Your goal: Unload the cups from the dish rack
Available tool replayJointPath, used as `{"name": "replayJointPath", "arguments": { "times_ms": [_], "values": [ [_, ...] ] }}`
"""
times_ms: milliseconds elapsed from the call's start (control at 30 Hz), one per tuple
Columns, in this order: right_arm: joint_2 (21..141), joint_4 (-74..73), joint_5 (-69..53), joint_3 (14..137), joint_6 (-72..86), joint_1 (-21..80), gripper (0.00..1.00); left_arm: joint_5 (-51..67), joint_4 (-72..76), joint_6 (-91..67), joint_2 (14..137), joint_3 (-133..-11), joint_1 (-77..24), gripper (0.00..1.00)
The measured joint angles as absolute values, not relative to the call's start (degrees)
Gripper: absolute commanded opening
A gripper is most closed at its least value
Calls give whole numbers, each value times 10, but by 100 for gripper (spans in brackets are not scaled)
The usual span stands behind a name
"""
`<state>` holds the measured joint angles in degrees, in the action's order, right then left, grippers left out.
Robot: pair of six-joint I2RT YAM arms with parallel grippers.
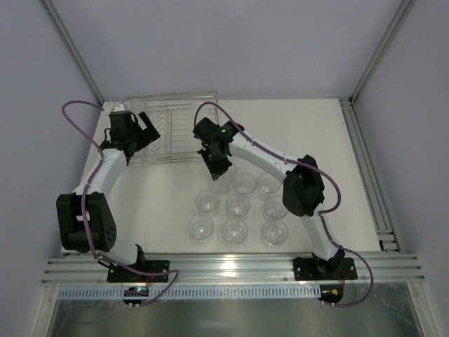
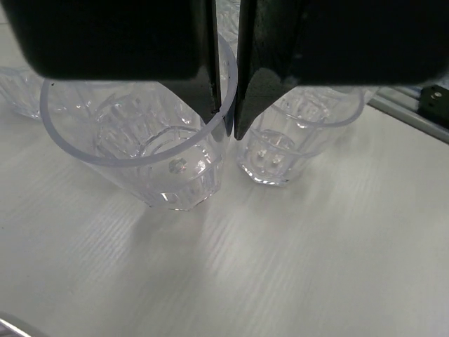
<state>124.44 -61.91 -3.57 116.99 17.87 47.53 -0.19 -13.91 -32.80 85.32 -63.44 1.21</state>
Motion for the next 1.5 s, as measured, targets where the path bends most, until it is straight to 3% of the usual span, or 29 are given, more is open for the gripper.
{"name": "replayJointPath", "arguments": {
  "times_ms": [367, 600, 733, 867, 900, 1000, 1167, 1500],
  "values": [
    [1244, -636, 10, 1137, 151, 475, 7, -94, -137, -238, 972, -743, 12, 100],
    [1244, -639, 14, 1113, 145, 482, 33, -136, -106, -202, 1060, -784, 12, 100],
    [1244, -640, 13, 1098, 141, 491, 39, -155, -79, -189, 1094, -784, 12, 100],
    [1242, -642, 11, 1091, 140, 495, 59, -169, -50, -187, 1107, -784, 12, 100],
    [1240, -643, 9, 1091, 139, 495, 68, -173, -45, -185, 1107, -784, 12, 100],
    [1225, -648, -2, 1092, 138, 496, 77, -176, -26, -185, 1107, -784, 13, 100],
    [1194, -662, -13, 1123, 137, 495, 84, -164, -2, -190, 1113, -817, 12, 100],
    [1175, -676, -22, 1155, 131, 494, 86, -157, 11, -183, 1215, -970, 12, 100]
  ]
}}
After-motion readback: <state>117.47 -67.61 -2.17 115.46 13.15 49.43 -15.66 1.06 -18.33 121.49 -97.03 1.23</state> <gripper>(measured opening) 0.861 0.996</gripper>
